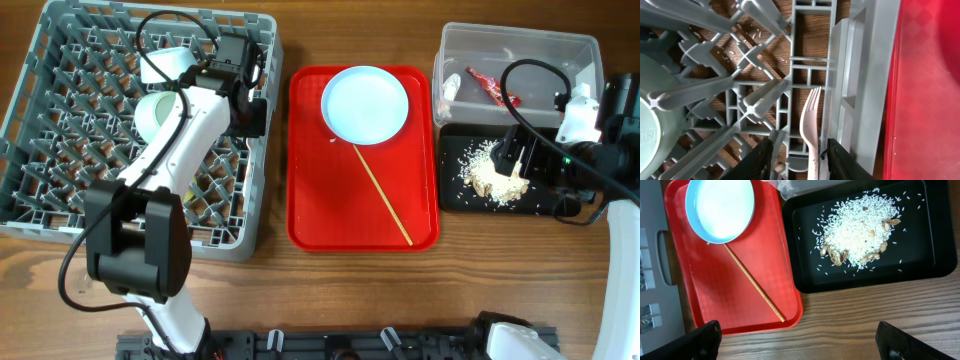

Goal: Sort waste into correct bins and load items into the dishwasher rack
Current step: 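Carry the fork to the dish rack and release it with the left gripper, then move the left gripper to the wooden chopstick on the red tray and grasp it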

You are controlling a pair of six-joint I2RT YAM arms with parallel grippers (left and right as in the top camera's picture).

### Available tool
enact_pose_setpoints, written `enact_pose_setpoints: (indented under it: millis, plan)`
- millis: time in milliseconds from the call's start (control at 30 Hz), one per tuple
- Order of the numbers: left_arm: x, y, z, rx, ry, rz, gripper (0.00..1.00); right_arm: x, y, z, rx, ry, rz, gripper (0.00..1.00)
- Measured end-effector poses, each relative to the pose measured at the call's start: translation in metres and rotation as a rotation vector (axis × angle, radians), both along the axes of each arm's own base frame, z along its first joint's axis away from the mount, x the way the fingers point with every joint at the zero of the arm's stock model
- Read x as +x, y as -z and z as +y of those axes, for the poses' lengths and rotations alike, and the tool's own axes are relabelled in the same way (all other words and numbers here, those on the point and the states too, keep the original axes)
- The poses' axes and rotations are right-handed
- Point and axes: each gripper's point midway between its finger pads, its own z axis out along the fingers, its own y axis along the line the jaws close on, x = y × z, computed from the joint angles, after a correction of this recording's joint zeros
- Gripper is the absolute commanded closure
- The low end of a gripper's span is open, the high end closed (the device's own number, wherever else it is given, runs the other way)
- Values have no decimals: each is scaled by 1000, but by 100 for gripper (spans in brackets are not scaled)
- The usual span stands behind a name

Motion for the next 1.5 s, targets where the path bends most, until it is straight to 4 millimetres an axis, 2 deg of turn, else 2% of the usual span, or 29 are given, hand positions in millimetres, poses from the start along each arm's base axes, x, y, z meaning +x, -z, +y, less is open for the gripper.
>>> enact_pose_setpoints:
  millis: [67, 133, 233, 267, 300, 367, 400, 433, 467, 500, 633, 733, 833, 933, 1033, 1167, 1400, 1500]
  plan:
    - [1, -7, 1, -2, -1, -18, 49, 0, 0, 0, 0, 0, 0, 0]
    - [2, -22, 0, -11, 1, -56, 48, 0, 0, 0, 0, 0, 0, 0]
    - [0, -58, -4, -66, -13, -139, 51, 0, 0, 0, 0, 0, 0, 0]
    - [-2, -69, -9, -104, -27, -160, 56, 0, 0, 0, 0, 0, 0, 0]
    - [-4, -80, -16, -161, -57, -176, 57, 0, 0, 0, 0, 0, 0, 0]
    - [-11, -86, -31, -257, -141, -163, 45, 0, 0, 0, 0, 0, 0, 0]
    - [-15, -86, -39, -291, -176, -143, 45, 0, 0, 0, 0, 0, 0, 0]
    - [-22, -84, -55, -342, -229, -115, 37, 0, 0, 0, 0, 0, 0, 0]
    - [-25, -83, -68, -365, -240, -103, 21, 0, 0, 0, 0, 0, 0, 0]
    - [-29, -83, -84, -388, -236, -95, 0, 0, 0, 0, 0, 0, 0, 0]
    - [-46, -77, -158, -466, -147, -74, 0, 0, 0, 0, 0, 0, 0, 1]
    - [-67, -75, -203, -486, -56, -67, 0, 0, 0, 0, 0, 0, 1, 0]
    - [-75, -80, -233, -520, -5, -103, 3, 0, 0, 0, 0, 0, 1, 0]
    - [-86, -67, -247, -505, -25, -79, 4, -1, 1, -8, -25, 59, 15, 0]
    - [-95, -34, -257, -451, -64, -26, 8, -4, 3, -25, -63, 186, 33, 0]
    - [-99, 7, -257, -388, -150, 31, 9, -8, 3, -45, -75, 298, 40, 0]
    - [-101, 45, -253, -344, -269, 84, 9, -9, 3, -51, -81, 329, 42, 0]
    - [-102, 59, -252, -324, -293, 100, 14, -9, 3, -51, -81, 329, 41, 0]
